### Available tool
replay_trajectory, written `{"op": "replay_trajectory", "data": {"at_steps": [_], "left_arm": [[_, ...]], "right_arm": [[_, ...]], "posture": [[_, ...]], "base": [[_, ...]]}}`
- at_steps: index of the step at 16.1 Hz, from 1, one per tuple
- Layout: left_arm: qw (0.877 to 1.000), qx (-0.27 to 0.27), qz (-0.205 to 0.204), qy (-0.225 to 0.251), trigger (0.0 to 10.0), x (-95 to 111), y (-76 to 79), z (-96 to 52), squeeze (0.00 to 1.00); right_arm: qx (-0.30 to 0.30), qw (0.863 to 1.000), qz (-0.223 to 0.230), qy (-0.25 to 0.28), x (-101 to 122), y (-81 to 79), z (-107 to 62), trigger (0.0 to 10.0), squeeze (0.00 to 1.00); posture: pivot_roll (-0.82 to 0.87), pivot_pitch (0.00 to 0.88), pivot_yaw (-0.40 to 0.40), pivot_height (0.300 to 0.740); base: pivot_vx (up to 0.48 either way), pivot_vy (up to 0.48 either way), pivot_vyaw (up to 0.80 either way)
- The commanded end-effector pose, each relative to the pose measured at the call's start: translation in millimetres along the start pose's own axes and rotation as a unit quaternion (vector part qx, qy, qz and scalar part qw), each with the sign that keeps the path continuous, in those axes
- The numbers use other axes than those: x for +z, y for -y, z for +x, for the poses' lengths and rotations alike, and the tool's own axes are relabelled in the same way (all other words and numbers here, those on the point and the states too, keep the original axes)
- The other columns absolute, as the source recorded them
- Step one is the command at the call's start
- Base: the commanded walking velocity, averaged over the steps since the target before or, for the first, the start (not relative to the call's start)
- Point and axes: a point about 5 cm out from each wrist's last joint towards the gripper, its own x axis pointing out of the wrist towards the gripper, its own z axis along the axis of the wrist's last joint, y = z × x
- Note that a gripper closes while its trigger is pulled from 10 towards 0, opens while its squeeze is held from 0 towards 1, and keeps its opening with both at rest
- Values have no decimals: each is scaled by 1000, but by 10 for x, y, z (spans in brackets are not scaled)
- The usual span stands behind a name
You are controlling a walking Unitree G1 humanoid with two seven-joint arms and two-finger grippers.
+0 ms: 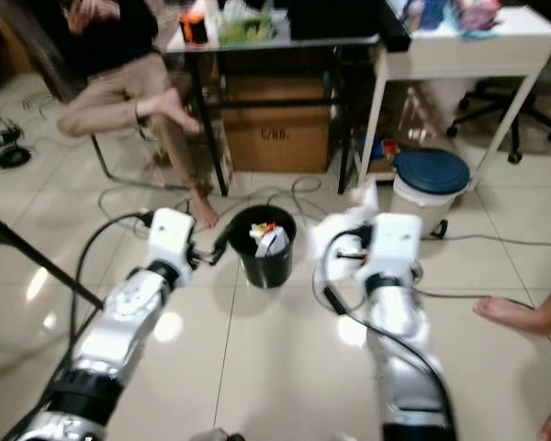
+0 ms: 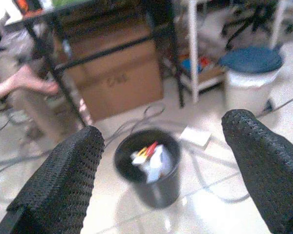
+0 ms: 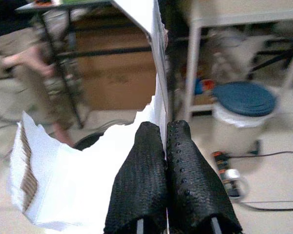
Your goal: Picking trash to rubbish bin
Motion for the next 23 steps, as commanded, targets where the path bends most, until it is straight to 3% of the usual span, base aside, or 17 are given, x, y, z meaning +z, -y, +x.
{"op": "replay_trajectory", "data": {"at_steps": [1, 23], "left_arm": [[1000, -1, 4, 0, 10000, -26, 19, 0, 0], [1000, -23, 13, 1, 10000, -119, 75, -13, 0]], "right_arm": [[-1, 1000, -2, -13, -61, 32, -11, 10000, 0], [1, 1000, 2, -22, -155, 1, -48, 10000, 0]], "posture": [[-68, 124, 77, 740], [-67, 135, 99, 740]], "base": [[281, 0, 0], [406, 0, 0]]}}
